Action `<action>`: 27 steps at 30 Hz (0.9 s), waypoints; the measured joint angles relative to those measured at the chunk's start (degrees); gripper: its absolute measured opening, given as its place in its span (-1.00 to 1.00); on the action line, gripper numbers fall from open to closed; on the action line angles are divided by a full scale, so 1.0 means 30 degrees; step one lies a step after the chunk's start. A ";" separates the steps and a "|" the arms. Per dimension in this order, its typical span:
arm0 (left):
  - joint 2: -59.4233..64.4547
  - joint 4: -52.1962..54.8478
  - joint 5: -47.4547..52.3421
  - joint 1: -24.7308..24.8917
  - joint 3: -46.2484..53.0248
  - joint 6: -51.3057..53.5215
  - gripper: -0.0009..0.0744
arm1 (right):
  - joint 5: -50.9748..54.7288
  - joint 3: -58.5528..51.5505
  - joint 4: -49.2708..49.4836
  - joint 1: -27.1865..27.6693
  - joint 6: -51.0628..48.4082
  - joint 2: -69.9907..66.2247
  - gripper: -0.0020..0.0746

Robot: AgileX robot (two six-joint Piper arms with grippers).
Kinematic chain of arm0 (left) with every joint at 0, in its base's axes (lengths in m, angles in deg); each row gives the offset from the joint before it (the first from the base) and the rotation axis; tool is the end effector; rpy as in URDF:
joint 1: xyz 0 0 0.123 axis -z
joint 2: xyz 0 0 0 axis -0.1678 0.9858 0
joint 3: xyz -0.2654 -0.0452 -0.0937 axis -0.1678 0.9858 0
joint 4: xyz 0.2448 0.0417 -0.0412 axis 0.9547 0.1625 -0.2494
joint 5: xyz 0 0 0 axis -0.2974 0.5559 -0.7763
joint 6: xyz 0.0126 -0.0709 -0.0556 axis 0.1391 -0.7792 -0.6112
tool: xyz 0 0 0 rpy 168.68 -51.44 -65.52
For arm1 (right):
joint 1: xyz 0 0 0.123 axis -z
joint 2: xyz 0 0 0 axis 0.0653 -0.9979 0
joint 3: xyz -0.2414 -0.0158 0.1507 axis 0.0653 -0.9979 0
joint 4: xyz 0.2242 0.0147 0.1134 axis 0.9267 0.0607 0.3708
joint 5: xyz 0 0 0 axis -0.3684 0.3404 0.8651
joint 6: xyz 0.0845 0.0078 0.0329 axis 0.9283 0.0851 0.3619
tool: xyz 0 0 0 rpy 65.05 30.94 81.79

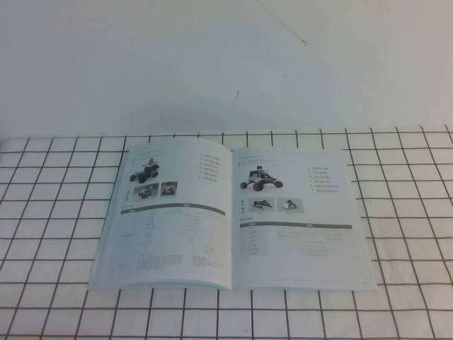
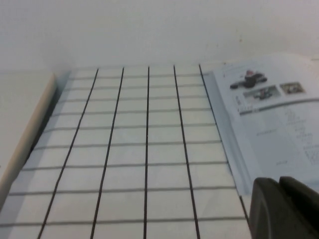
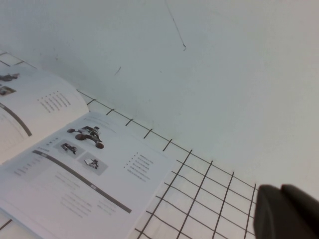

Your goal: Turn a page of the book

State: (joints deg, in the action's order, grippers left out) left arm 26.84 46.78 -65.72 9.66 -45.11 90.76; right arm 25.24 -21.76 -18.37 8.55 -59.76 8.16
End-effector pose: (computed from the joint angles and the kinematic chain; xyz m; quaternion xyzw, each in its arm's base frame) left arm 0.0554 -0.0027 0.1819 -0.0119 0.7728 -0.0290 0.6339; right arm 0.0707 0.0257 0.2808 -0.2389 0.7223 -0.0293 0.6483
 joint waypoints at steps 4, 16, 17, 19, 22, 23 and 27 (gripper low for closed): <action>-0.0082 0.0319 0.1115 -0.0203 0.0014 -0.0288 -0.98 | 0.0047 0.0000 0.0178 0.0000 0.0000 0.0000 -0.95; -0.0082 0.0438 0.1246 -0.0347 0.0014 -0.0414 -0.98 | 0.0047 -0.0045 0.0346 0.0000 0.0000 0.0000 -0.95; -0.0082 0.0438 0.1246 -0.0347 0.0014 -0.0414 -0.98 | 0.0047 -0.0045 0.0346 0.0000 0.0000 0.0000 -0.95; -0.0082 0.0438 0.1246 -0.0347 0.0014 -0.0414 -0.98 | 0.0047 -0.0045 0.0346 0.0000 0.0000 0.0000 -0.95; -0.0082 0.0438 0.1246 -0.0347 0.0014 -0.0414 -0.98 | 0.0047 -0.0045 0.0346 0.0000 0.0000 0.0000 -0.95; -0.0082 0.0438 0.1246 -0.0347 0.0014 -0.0414 -0.98 | 0.0047 -0.0045 0.0346 0.0000 0.0000 0.0000 -0.95; -0.0082 0.0438 0.1246 -0.0347 0.0014 -0.0414 -0.98 | 0.0047 -0.0045 0.0346 0.0000 -0.0052 0.0000 -0.95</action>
State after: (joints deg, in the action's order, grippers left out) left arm 26.59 48.09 -61.98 8.62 -45.07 89.52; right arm 25.38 -21.89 -17.33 8.55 -59.92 8.16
